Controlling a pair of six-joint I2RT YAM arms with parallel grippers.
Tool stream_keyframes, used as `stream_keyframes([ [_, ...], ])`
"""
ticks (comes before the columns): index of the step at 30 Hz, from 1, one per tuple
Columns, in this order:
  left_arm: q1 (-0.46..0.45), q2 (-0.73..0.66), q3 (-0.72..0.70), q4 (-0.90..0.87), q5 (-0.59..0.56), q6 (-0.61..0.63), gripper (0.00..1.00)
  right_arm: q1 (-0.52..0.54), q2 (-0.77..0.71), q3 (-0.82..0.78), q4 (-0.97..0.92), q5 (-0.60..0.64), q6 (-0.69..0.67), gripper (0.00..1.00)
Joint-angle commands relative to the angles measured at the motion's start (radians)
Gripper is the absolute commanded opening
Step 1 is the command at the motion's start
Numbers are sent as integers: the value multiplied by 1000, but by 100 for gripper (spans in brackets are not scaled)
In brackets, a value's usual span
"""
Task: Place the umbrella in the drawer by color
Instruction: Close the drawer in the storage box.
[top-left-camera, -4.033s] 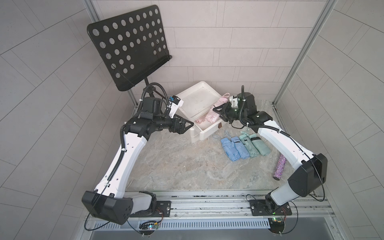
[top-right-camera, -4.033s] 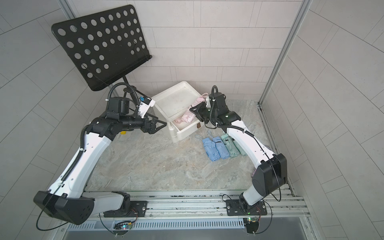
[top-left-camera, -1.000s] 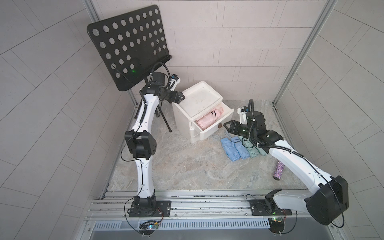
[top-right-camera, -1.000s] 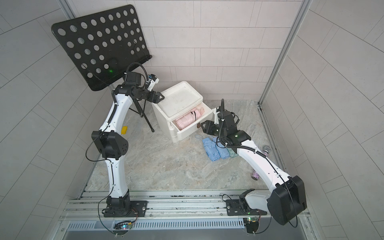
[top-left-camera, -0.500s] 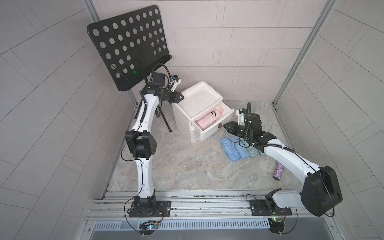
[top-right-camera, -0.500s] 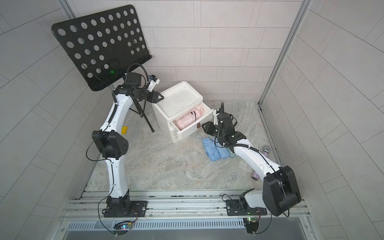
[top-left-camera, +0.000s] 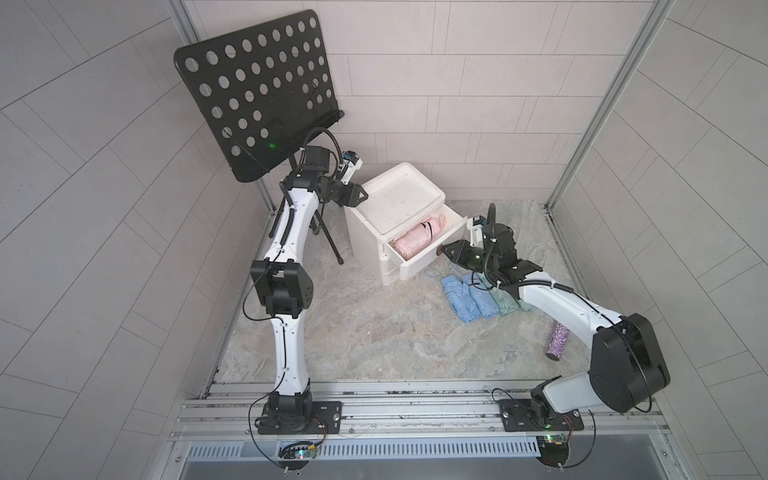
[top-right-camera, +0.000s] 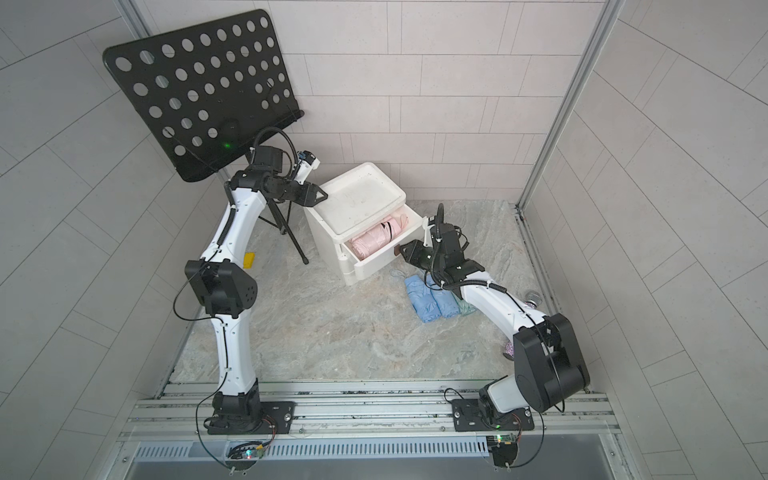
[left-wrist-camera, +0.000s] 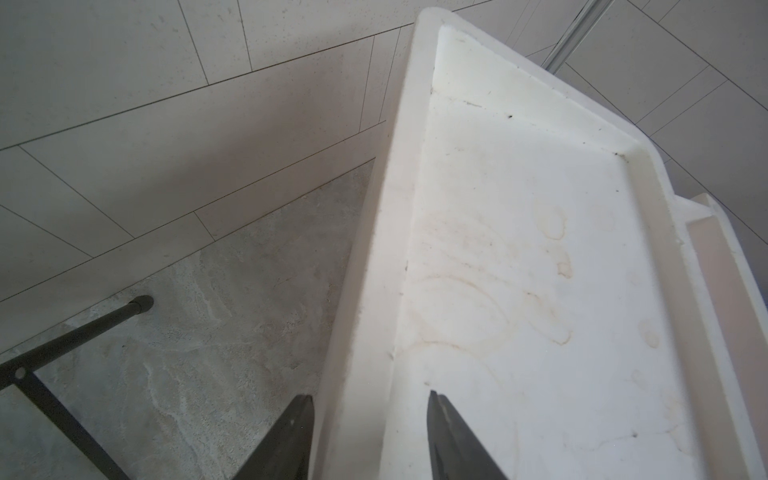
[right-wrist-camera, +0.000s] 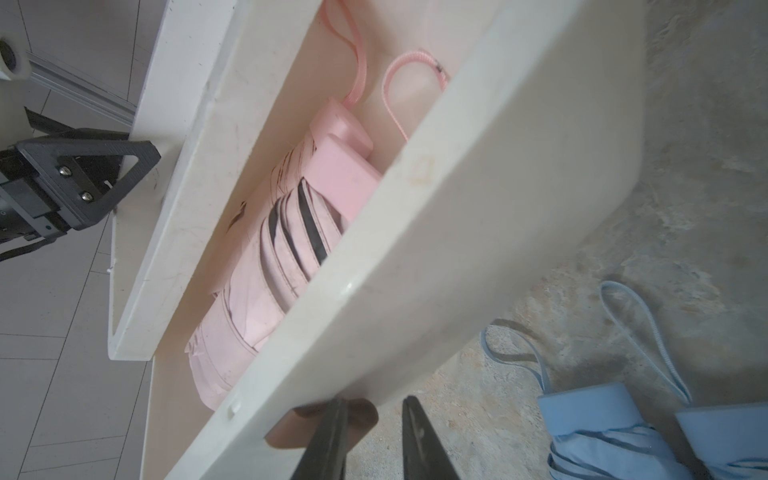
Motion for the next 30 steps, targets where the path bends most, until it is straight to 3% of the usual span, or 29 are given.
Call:
stream_keyframes([
  [1,-6,16,24,-37,59,23,49,-1,16,49,41,-6,13,26],
  [5,-7,19,23,-38,75,26,45,-4,28,69,37,2,9,26],
  [30,-8,17,17,-48,83,33,45,4,320,307,128,-78,102,26],
])
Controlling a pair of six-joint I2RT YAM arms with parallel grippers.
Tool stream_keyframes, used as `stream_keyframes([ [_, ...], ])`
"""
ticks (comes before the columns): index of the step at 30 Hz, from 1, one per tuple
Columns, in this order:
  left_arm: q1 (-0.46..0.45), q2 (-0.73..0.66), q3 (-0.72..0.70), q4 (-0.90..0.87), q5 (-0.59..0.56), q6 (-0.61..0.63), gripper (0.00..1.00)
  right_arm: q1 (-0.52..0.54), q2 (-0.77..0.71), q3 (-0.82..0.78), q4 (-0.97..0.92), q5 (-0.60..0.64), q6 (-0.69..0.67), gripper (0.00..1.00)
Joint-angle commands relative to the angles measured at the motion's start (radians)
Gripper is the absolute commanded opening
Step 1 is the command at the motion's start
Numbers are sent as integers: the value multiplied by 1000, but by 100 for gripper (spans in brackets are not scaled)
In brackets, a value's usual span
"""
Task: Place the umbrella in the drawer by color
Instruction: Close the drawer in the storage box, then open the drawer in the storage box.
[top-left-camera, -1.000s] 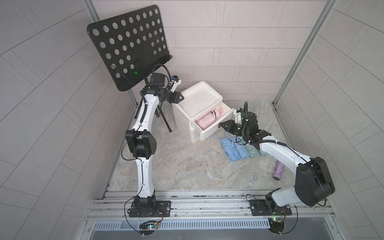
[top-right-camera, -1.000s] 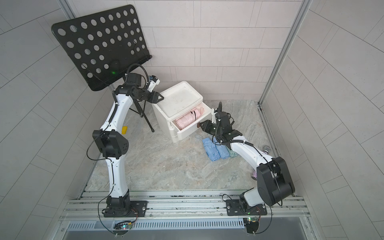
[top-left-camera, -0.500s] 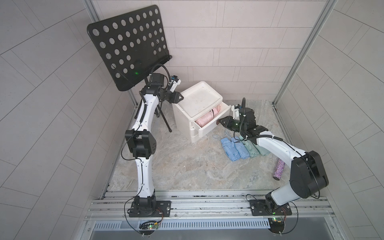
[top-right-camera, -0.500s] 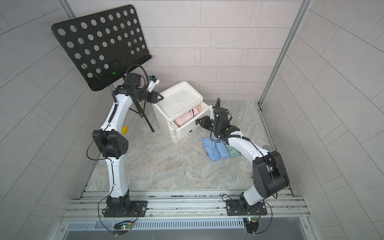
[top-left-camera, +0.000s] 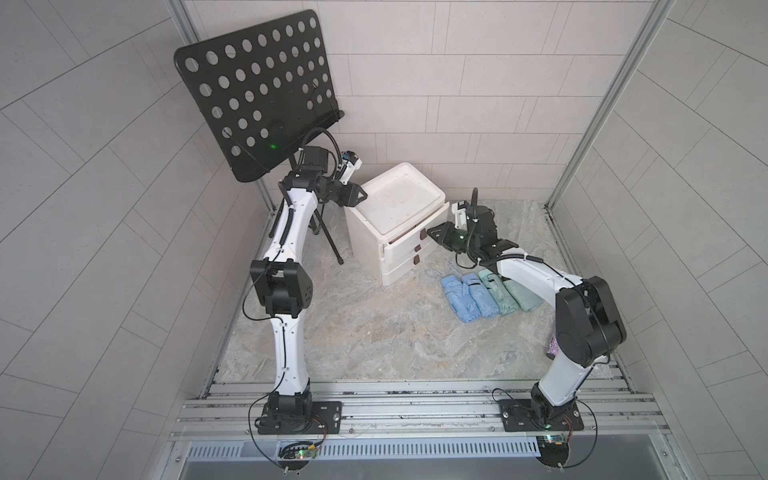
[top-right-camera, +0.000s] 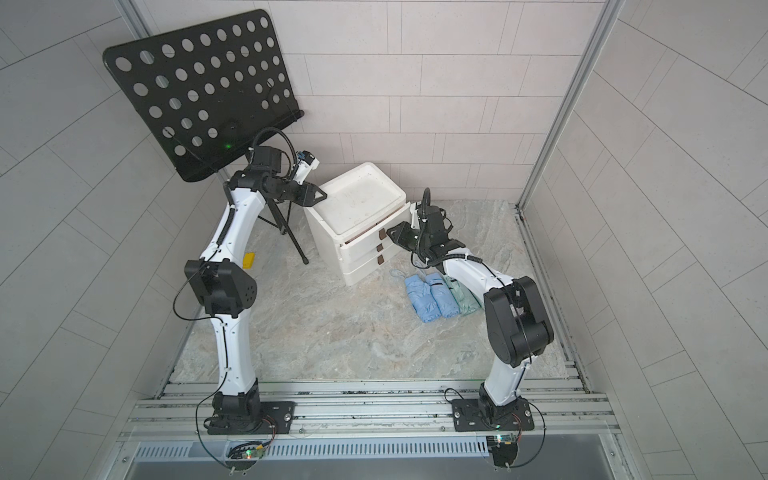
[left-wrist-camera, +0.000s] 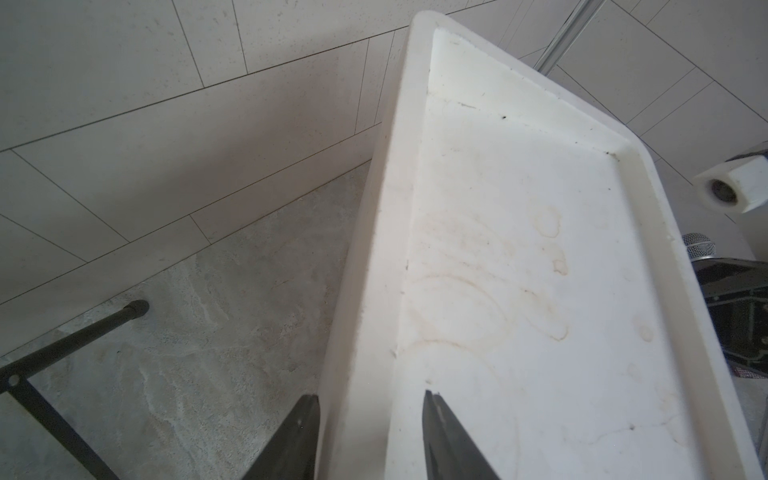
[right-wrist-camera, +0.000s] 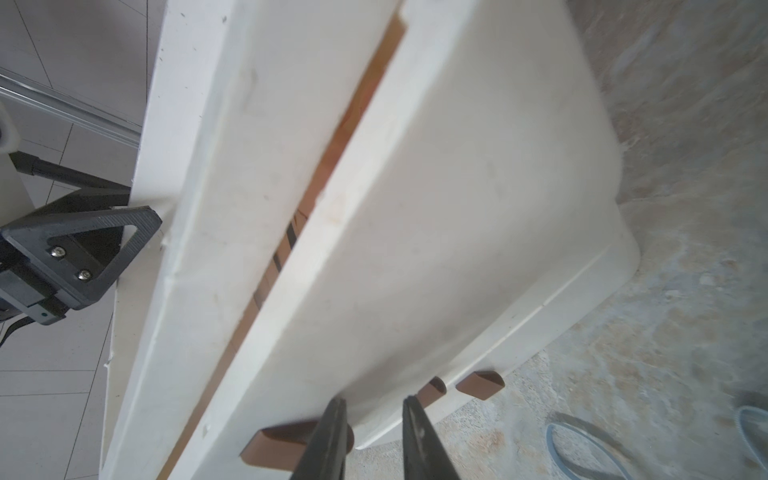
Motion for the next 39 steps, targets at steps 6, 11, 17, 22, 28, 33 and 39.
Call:
stream_keyframes([
  [6,-16,11,11,-50,58,26,45,20,67,93,63,-14,44,27],
  [11,-16,5,9,-51,54,32,46,23,67,98,58,-14,42,27],
  [17,-6,-6,8,-31,29,-1,66,14,-3,41,47,2,21,28],
  [22,34,-26,18,16,29,-85,85,-8,-103,-15,-20,31,-24,38],
  [28,67,-51,28,28,50,-127,89,-22,-193,-70,-81,29,-77,62],
  [33,68,-48,18,17,74,-110,89,-27,-197,-151,24,-21,-38,65],
  [39,66,-39,6,9,87,-97,86,-27,-105,-252,285,-89,93,63],
])
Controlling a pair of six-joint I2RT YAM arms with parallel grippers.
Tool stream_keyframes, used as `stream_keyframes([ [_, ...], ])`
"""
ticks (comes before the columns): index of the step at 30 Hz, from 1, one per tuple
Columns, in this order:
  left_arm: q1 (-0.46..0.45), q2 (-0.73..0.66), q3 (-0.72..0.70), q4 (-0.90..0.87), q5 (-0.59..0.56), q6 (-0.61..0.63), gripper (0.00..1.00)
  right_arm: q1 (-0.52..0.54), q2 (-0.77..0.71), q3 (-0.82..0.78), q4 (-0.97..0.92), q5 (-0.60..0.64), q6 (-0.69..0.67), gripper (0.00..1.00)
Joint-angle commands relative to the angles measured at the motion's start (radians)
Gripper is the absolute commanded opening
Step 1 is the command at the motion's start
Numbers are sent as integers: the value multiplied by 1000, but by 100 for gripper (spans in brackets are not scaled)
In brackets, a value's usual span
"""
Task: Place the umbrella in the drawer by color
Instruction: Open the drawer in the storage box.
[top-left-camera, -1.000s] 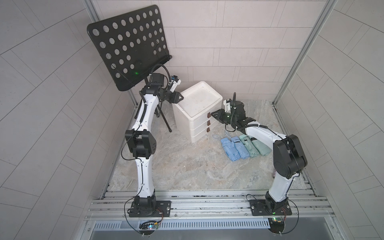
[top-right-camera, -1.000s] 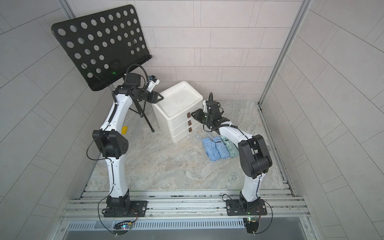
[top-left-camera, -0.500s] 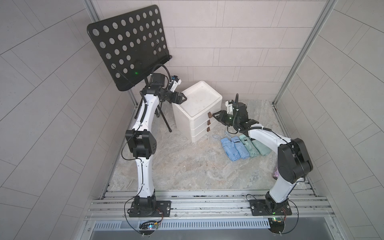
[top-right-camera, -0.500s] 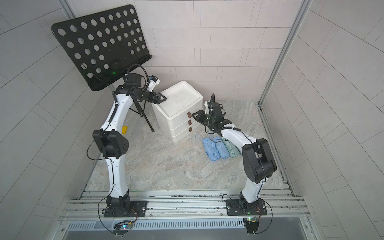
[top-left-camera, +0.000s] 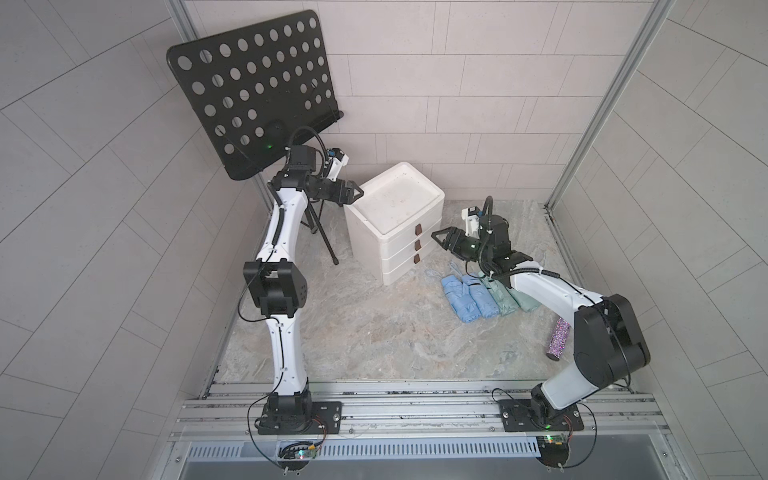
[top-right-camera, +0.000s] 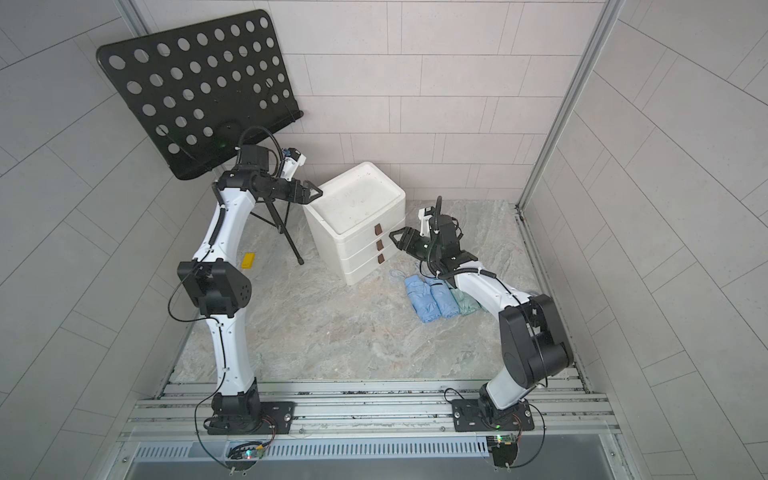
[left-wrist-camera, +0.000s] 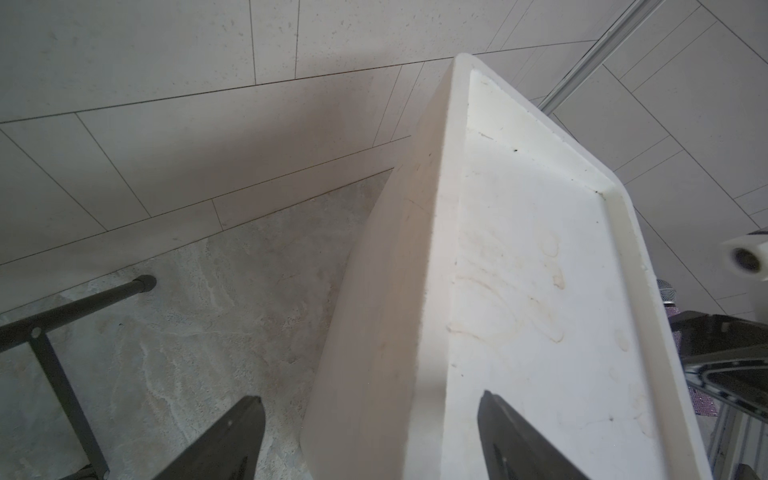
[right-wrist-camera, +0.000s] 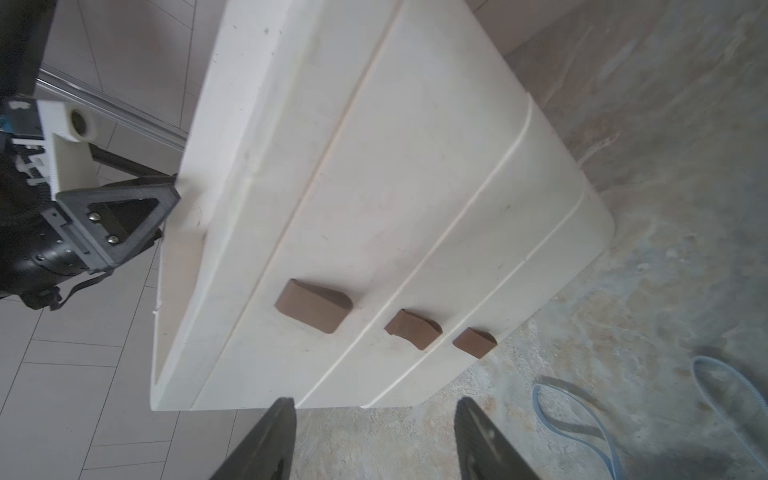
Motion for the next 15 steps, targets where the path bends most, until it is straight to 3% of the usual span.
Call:
stream_keyframes([
  [1,-1,-33,5,-9,27,14,84,0,61,-40,207,-54,107,61],
  [8,-14,-32,2,-22,24,28,79,1,209,-52,458,-105,240,57],
  [15,-38,-32,-6,-37,-3,61,73,3,301,-40,581,-124,314,54],
])
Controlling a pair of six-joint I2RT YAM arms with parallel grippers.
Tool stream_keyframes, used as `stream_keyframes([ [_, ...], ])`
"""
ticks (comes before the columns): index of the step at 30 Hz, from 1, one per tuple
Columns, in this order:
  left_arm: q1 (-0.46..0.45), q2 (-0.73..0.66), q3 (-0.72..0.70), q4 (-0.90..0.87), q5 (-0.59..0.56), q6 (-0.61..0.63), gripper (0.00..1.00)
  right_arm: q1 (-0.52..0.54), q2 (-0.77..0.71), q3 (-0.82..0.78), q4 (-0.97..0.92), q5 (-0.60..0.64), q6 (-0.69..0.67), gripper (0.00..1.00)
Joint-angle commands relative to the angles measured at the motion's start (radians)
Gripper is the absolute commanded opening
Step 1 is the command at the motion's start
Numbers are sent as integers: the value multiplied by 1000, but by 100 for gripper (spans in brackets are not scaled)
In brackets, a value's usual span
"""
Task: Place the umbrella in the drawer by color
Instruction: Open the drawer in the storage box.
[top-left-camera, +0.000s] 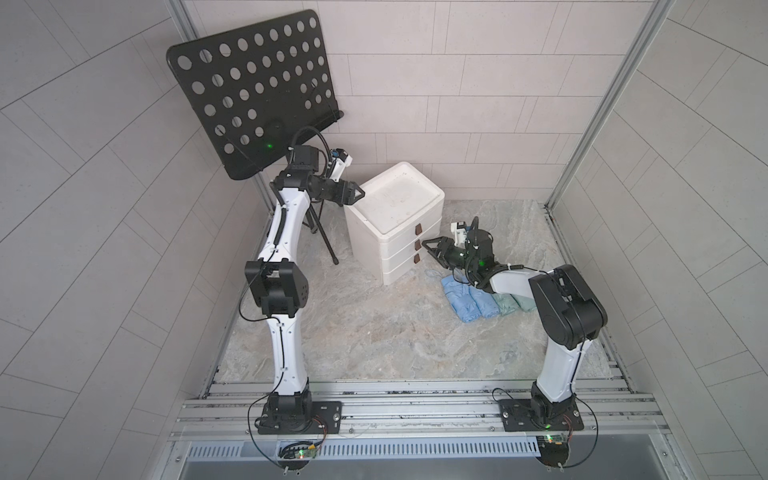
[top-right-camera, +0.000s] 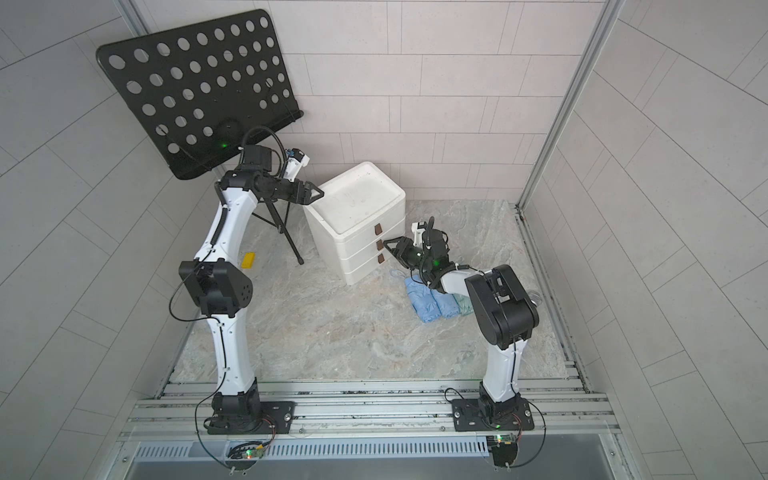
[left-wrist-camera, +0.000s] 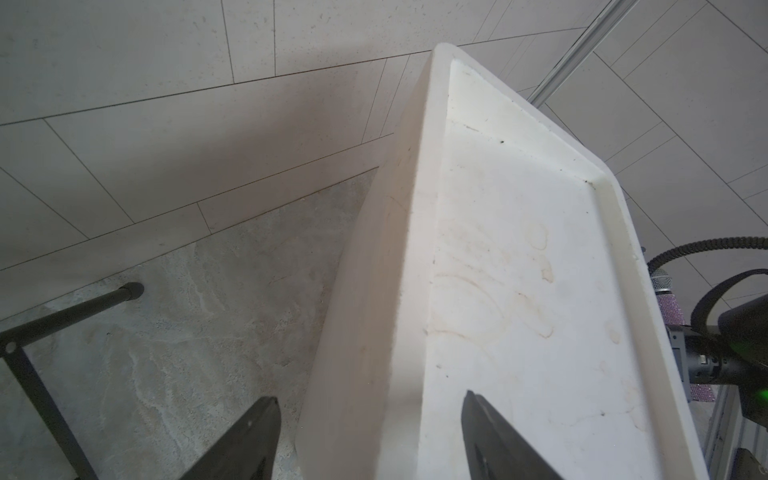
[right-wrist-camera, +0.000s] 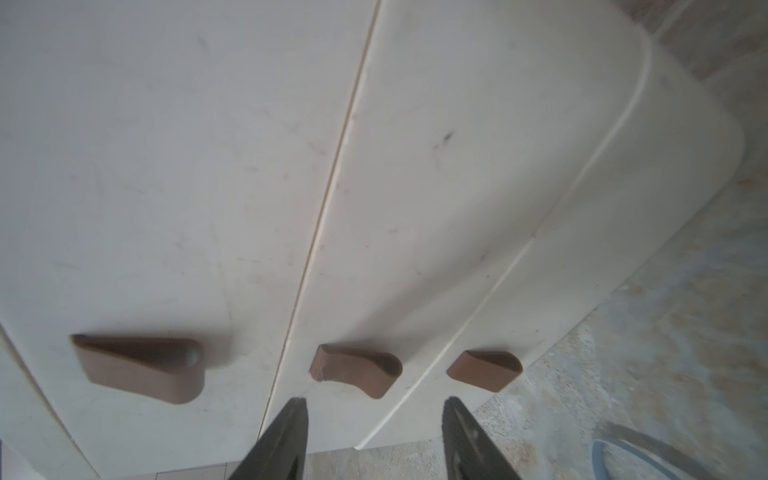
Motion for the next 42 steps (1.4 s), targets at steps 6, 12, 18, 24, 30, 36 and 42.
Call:
stream_keyframes([
  [6,-17,-27,-9,-26,-6,33,69,8,106,6,297,-28,158,52],
  [12,-20,-27,-17,-26,-13,39,68,18,202,-2,530,-22,279,50],
  [18,-21,-27,-26,-26,-19,44,67,30,256,-1,665,-1,344,47],
  [24,-22,-26,-27,-26,-21,46,66,48,265,-7,714,16,356,45],
  [30,-23,-26,-27,-24,-22,47,66,62,264,-4,714,18,360,39],
  [36,-23,-22,-27,-24,-25,47,65,62,264,-21,715,29,357,29],
  [42,-23,-22,-27,-23,-27,46,65,61,250,-44,711,33,348,16],
])
